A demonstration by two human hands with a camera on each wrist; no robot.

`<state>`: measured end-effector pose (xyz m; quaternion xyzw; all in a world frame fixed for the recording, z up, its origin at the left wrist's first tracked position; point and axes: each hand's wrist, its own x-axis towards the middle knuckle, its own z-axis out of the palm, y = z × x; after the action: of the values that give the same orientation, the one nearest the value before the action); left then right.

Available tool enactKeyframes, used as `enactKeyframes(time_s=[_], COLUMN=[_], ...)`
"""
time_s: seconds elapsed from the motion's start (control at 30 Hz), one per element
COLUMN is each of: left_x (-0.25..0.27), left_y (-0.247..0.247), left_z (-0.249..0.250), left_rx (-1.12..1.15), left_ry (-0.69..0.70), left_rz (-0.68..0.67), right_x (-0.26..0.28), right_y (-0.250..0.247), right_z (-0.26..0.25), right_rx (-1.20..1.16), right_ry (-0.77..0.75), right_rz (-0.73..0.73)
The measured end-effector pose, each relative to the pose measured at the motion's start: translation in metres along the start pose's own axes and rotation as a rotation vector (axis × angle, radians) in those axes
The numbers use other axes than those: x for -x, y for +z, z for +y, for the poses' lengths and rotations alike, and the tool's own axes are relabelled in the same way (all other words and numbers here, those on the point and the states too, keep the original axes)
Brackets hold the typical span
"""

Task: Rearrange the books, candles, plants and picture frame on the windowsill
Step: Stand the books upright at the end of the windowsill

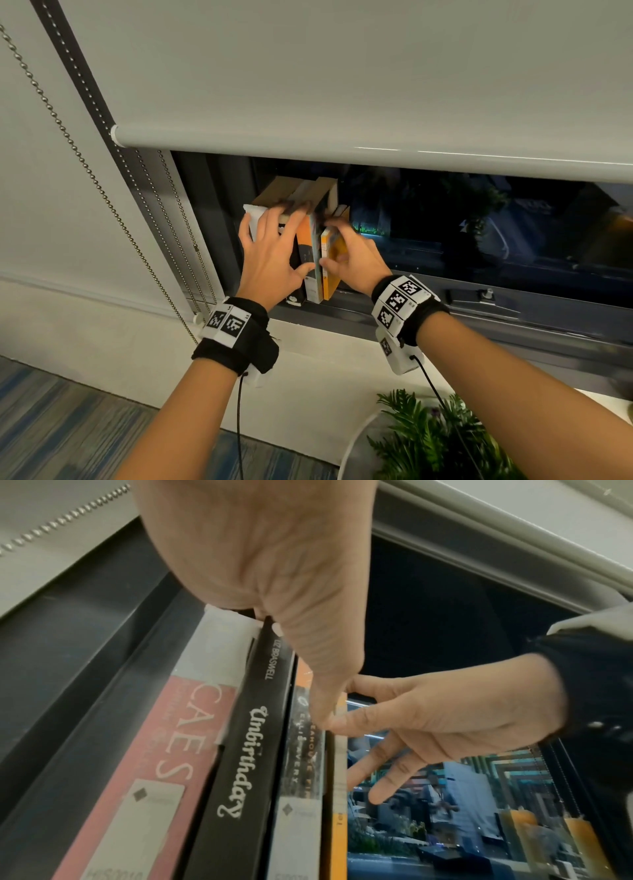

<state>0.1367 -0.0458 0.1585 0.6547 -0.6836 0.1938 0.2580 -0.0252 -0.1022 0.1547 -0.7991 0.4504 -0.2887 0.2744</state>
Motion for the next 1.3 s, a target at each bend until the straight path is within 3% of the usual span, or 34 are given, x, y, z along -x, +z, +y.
enactKeyframes(time_s=[0.17, 0.3, 0.43, 0.6, 0.7, 0.83, 0.93, 1.1, 1.17, 1.2, 1.3], left_x=[0.003, 0.003, 0.004, -0.002, -0.006, -0.010, -0.014, -0.027, -0.032, -0.033, -0.034], left_y=[-0.005, -0.013, -0.010, -0.003, -0.008, -0.010, -0.010, -0.009, -0.007, -0.006, -0.005], left_z=[0.002, 0.011, 0.035, 0.045, 0.048, 0.052, 0.052, 0.053, 0.050, 0.049, 0.049], left_rx=[-0.004, -0.030, -0.076, 0.073, 0.027, 0.143, 0.186, 0.089, 0.093, 0.110, 0.141], left_ry=[0.005, 0.098, 0.335, 0.166, 0.213, 0.285, 0.294, 0.349, 0.345, 0.340, 0.372], left_rz=[0.042, 0.169, 0.126, 0.010, -0.077, 0.000, 0.055, 0.056, 0.050, 0.045, 0.066], right_x=[0.002, 0.002, 0.006, 0.015, 0.020, 0.016, 0.020, 0.033, 0.035, 0.035, 0.030], right_y=[-0.010, -0.037, -0.062, -0.085, -0.086, -0.065, -0.055, -0.055, -0.056, -0.055, -0.045], right_z=[-0.006, 0.003, 0.000, -0.003, 0.014, 0.040, 0.047, 0.039, 0.027, 0.022, 0.015], right_rx=[0.090, 0.201, 0.004, -0.285, -0.468, -0.618, -0.615, 0.106, 0.199, 0.201, 0.301], right_ry=[0.036, 0.119, 0.071, 0.090, 0.199, 0.493, 0.554, 0.269, 0.165, 0.126, 0.089], right_rz=[0.054, 0.264, 0.527, 0.796, 0.925, 0.778, 0.545, 0.013, -0.191, -0.218, -0.073])
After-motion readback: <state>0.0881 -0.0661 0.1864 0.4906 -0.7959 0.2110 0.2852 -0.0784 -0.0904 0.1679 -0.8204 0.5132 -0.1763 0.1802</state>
